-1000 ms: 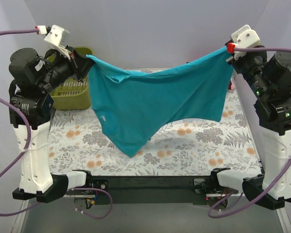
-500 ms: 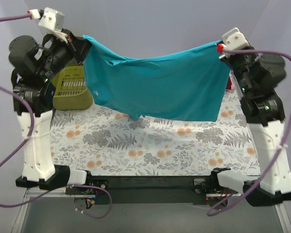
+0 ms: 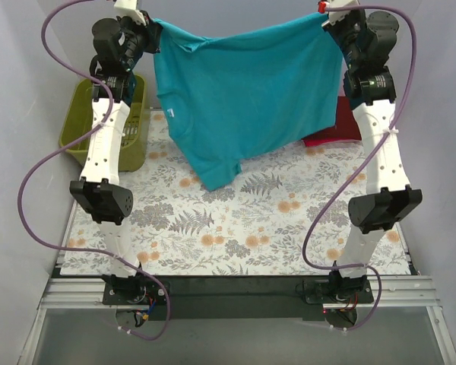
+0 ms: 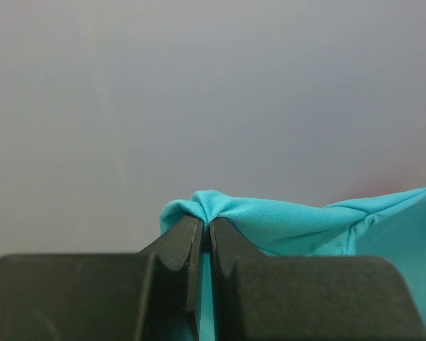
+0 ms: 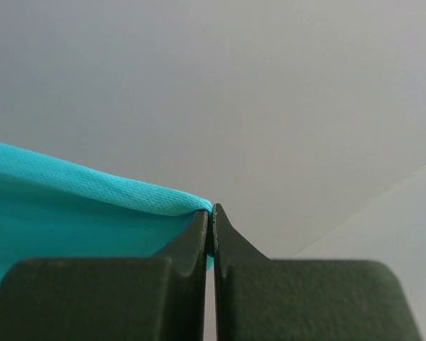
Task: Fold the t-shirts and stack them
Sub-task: Flatten the tshirt out
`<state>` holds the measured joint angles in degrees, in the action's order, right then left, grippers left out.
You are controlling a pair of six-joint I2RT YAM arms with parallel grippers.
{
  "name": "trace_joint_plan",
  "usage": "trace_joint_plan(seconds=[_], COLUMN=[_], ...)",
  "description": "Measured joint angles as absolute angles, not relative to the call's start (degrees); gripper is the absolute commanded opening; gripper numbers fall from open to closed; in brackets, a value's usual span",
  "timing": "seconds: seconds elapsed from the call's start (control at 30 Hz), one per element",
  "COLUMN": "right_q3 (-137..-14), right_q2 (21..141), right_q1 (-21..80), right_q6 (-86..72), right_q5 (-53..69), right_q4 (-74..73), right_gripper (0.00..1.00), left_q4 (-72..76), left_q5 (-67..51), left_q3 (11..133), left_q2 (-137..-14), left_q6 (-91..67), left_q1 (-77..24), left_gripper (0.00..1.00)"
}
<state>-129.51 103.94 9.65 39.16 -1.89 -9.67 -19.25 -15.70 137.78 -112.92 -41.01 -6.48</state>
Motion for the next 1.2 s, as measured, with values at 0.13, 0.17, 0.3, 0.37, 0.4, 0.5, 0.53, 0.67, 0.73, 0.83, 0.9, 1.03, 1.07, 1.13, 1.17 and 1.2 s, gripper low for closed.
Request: trace_joint_plan(seconds=[0.13, 0.17, 0.3, 0.37, 0.4, 0.5, 0.53, 0.67, 0.73, 0.83, 0.9, 1.03, 1.07, 1.13, 1.17, 1.2], right_q3=[-132.57, -132.70, -132.22, -129.03, -126.39, -116.55, -113.25, -99.22, -91.61, -81.23, -74.04, -64.10, -62.24, -59.48, -57.91, -56.12], right_q2=[108.12, 108.86, 110.98, 110.59, 110.13, 108.22, 108.01, 106.98, 105.75, 102.78, 98.80, 88.36, 85.38, 80.29, 77.54, 74.91], right_q1=[9.13, 9.08, 8.88, 8.71, 8.60, 8.23, 8.21, 8.21, 8.21, 8.23, 8.25, 8.25, 8.27, 8.25, 8.25, 8.25], right_q6=[39.22, 39.20, 38.24, 37.30, 36.93, 35.83, 35.53, 34.54, 34.50, 35.03, 35.79, 37.67, 38.26, 39.75, 40.86, 42.02], right_q5=[-0.05, 0.21, 0.67, 1.72, 2.37, 5.72, 7.09, 12.56, 14.83, 17.69, 19.20, 22.26, 22.96, 24.25, 24.67, 25.04], right_q4=[-2.52, -0.60, 6.50, 10.44, 12.73, 18.41, 20.14, 24.56, 25.21, 24.56, 24.38, 23.57, 23.11, 22.68, 22.06, 21.02], right_gripper=[0.01, 0.01, 0.01, 0.01, 0.01, 0.01, 0.01, 0.01, 0.01, 0.01, 0.01, 0.01, 0.01, 0.01, 0.01, 0.01], left_q4=[-7.18, -4.67, 2.61, 4.67, 6.04, 8.80, 9.19, 8.84, 6.74, 2.17, -2.17, -11.38, -13.78, -19.62, -22.46, -26.65], left_q5=[-13.17, -12.88, -12.75, -13.61, -14.15, -16.25, -16.97, -19.00, -19.99, -21.15, -22.24, -24.62, -25.39, -27.55, -28.38, -29.54], left_q3=[138.06, 138.58, 139.70, 137.08, 133.53, 115.44, 110.78, 91.92, 84.20, 75.57, 72.01, 69.89, 69.89, 69.89, 69.89, 69.89], left_q2=[-116.53, -117.08, -117.56, -115.59, -113.82, -104.40, -102.28, -94.94, -92.36, -88.66, -85.43, -78.63, -76.77, -73.28, -72.07, -70.67], left_q6=[-39.29, -38.61, -37.45, -37.71, -37.69, -37.08, -36.86, -35.90, -35.27, -34.15, -32.95, -30.22, -29.28, -26.55, -25.39, -23.09], left_q1=[-6.33, -6.31, -5.65, -4.75, -4.29, -2.94, -2.70, -2.50, -2.50, -2.50, -2.42, -2.31, -2.31, -2.31, -2.31, -2.31], left_gripper=[0.00, 0.00, 0.00, 0.00, 0.00, 0.00, 0.00, 0.00, 0.00, 0.00, 0.00, 0.00, 0.00, 0.00, 0.00, 0.00])
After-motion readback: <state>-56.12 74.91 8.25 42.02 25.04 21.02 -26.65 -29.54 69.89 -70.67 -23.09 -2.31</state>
